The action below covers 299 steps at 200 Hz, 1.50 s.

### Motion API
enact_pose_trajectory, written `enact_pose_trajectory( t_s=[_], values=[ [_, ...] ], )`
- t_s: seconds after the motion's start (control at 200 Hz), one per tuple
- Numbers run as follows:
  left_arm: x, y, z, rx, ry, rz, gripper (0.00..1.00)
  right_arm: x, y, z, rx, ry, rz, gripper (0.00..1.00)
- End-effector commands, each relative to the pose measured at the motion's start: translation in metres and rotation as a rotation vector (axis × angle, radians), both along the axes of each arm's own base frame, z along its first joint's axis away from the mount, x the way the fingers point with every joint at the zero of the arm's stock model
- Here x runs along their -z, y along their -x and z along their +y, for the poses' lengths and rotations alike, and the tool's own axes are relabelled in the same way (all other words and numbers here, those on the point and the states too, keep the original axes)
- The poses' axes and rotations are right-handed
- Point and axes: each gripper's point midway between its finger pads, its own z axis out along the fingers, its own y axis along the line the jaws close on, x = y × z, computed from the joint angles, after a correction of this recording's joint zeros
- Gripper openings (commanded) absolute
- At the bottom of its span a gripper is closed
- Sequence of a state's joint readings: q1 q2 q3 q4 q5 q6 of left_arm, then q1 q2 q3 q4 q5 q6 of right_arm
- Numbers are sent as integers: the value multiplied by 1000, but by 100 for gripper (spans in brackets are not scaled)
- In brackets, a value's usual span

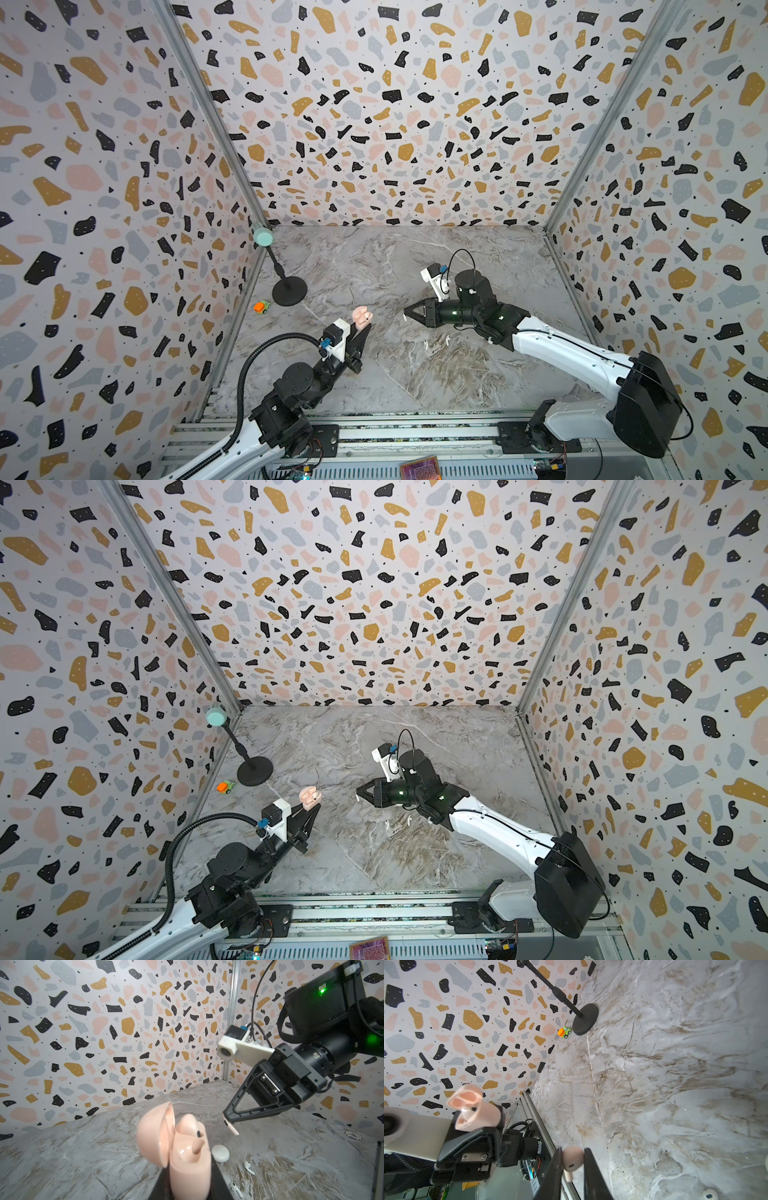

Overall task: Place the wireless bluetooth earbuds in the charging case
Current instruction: 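Carry the held earbud toward the open case in the left gripper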

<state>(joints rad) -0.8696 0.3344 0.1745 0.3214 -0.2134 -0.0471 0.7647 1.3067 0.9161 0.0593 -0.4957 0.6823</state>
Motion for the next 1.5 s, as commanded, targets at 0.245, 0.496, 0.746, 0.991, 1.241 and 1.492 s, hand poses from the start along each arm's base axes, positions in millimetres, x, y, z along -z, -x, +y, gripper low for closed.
enact_pose_trajectory(
  t_s=[0.245,0.496,0.746,0.991,1.241,1.492],
  values=[
    [-21,8,-11,86,75,-19,0,-48,2,-10,25,-64,-115,19],
    [-17,9,-14,105,76,-2,0,-65,5,-11,14,-104,-148,19],
    [-14,12,-22,143,70,14,0,-86,10,-9,-3,-155,-188,19],
    [-13,13,-24,158,74,25,0,-100,19,-1,-32,-194,-216,20],
    [-14,15,-26,173,79,25,0,-111,29,11,-64,-233,-241,20],
    [-17,19,-28,201,93,21,0,-115,38,24,-100,-263,-254,20]
  ],
)
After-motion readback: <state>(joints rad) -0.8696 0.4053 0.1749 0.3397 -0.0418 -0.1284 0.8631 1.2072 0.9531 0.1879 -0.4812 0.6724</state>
